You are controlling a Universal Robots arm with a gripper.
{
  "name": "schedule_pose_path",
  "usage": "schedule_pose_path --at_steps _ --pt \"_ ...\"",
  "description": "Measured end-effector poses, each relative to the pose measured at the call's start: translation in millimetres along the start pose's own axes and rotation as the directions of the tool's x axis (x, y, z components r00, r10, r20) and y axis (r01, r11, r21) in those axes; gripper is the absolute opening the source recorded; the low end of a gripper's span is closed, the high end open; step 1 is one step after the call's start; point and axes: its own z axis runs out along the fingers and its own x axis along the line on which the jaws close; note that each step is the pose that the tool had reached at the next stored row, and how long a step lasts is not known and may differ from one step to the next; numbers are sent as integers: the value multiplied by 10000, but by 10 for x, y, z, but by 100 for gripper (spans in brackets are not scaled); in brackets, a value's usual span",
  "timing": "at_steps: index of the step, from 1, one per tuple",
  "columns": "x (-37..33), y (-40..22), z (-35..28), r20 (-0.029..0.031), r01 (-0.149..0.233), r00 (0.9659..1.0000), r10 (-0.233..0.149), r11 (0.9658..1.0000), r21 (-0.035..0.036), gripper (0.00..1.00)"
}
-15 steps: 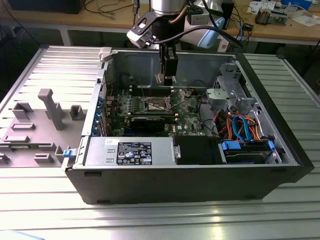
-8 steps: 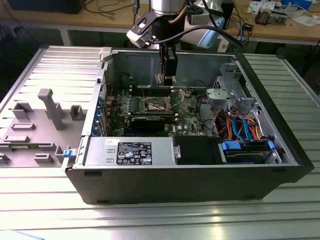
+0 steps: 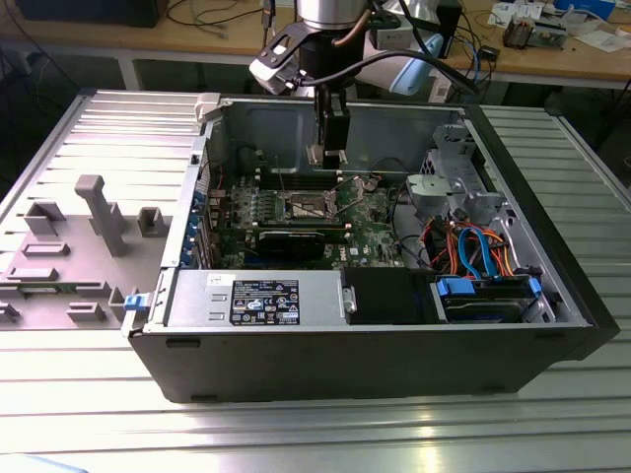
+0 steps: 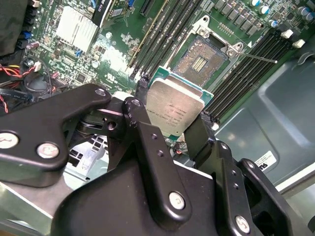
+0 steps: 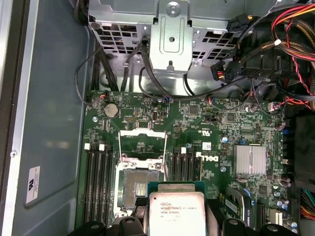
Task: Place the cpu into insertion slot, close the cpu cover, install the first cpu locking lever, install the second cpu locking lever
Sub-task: 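Place the cpu into insertion slot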
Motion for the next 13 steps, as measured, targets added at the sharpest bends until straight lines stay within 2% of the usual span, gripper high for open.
schedule_pose_path --at_steps 13 --pt "0 0 0 32 -120 9999 120 9999 10 55"
